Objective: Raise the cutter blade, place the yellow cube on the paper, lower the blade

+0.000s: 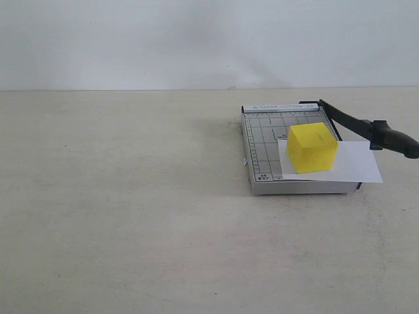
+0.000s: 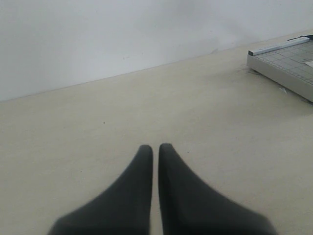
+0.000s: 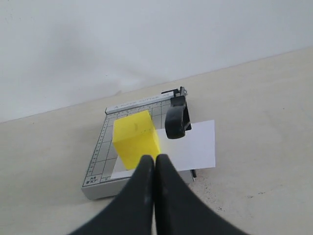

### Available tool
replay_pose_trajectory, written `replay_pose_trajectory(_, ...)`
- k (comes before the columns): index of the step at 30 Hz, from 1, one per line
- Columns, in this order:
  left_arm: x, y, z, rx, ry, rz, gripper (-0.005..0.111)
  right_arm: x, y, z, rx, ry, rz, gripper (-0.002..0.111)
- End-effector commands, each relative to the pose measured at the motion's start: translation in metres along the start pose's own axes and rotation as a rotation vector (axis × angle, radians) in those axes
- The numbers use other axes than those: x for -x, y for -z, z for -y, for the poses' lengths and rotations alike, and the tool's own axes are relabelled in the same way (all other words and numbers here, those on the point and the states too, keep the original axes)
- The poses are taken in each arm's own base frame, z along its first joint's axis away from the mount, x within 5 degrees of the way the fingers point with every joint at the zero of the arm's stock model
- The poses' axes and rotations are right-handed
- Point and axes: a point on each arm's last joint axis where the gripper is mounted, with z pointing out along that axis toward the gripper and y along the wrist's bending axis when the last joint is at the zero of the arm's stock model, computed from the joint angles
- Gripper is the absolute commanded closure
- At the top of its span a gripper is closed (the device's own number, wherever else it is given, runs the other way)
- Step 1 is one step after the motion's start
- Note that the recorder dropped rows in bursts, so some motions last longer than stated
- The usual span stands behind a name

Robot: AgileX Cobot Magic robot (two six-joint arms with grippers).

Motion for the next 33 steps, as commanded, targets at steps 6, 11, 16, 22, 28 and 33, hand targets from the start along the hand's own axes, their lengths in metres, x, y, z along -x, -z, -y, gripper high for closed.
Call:
replay_pose_trajectory(6,-0.001,0.000,-0.004,0.079,0.021,0.000,0.102,-0.002,0.000,0.000,0.004,-0.032,-0.012,0.108)
replay_pose_trajectory(11,-0.001,0.000,-0.006,0.105,0.026,-0.003,0.102,0.004,0.001,-0.003,0.014,-0.032,-0.007,0.104)
replay_pose_trajectory(16,-0.001,0.000,-0.006,0.105,0.026,-0.003,0.102,0.020,0.005,-0.010,0.031,0.094,-0.011,0.072)
replay_pose_trajectory(22,-0.001,0.000,-0.006,0.105,0.026,-0.003,0.102,0.038,0.003,-0.017,0.026,0.169,-0.120,0.048)
replay_pose_trajectory(28,-0.001,0.000,-0.006,0.105,0.026,-0.003,0.102,0.054,-0.037,-0.020,-0.036,0.129,-0.370,0.048)
replay_pose_trajectory(33,-0.001,0.000,-0.006,0.105,0.026,-0.003,0.102,0.097,-0.105,-0.030,-0.055,0.207,-0.610,0.047)
